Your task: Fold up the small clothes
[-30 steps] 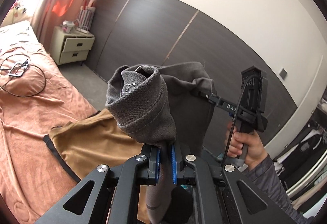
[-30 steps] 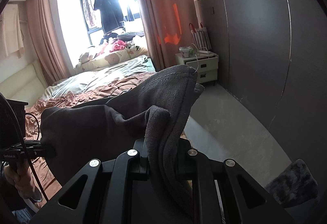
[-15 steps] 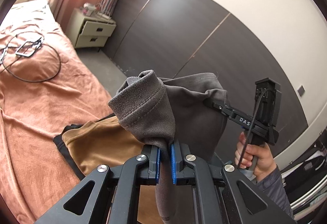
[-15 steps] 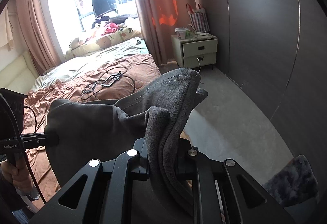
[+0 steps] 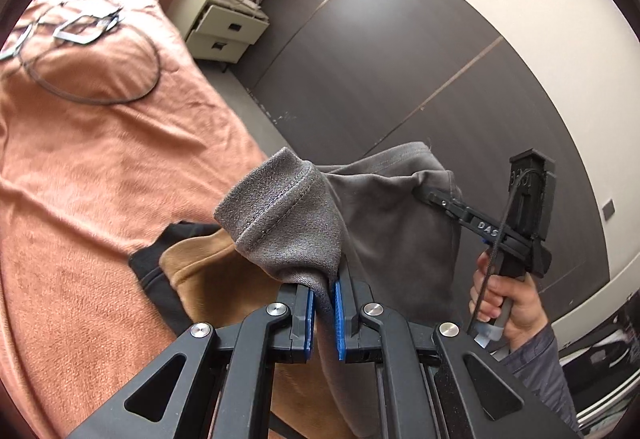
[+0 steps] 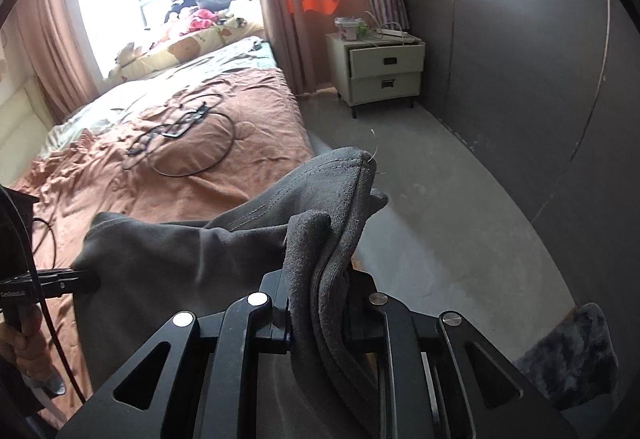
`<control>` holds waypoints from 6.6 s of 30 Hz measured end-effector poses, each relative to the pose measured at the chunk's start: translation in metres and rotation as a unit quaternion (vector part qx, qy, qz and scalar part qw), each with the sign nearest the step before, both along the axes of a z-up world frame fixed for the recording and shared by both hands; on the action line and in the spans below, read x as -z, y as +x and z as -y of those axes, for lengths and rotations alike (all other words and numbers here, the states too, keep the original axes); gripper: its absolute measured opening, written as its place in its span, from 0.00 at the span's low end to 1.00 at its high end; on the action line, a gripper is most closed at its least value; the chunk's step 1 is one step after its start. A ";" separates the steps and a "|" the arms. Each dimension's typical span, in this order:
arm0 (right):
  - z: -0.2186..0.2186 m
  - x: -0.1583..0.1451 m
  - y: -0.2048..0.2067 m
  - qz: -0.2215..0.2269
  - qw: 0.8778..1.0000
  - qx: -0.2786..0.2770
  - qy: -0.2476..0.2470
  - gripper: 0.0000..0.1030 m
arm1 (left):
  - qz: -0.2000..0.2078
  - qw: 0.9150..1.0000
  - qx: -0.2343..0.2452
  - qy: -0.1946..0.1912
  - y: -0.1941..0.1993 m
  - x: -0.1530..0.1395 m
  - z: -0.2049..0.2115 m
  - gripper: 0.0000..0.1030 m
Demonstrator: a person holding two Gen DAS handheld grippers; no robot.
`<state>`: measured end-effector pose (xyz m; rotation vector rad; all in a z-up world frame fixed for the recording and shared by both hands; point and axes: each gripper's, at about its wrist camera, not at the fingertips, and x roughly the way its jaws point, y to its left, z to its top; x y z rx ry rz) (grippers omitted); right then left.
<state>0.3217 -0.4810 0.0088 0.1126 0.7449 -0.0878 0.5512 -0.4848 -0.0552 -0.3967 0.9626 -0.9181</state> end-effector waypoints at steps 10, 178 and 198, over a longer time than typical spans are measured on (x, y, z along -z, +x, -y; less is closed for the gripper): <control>0.022 -0.007 -0.022 -0.036 0.999 0.030 -0.002 0.41 | -0.045 0.995 -0.032 0.083 0.013 0.043 -0.013 0.59; -0.223 -0.163 -0.622 0.149 0.988 0.029 -0.026 1.00 | 0.287 0.927 -0.172 0.168 -0.454 -0.190 -0.305 1.00; -0.287 -0.083 -0.626 0.153 0.988 -0.006 -0.014 1.00 | 0.309 0.898 -0.258 0.180 -0.525 -0.156 -0.402 1.00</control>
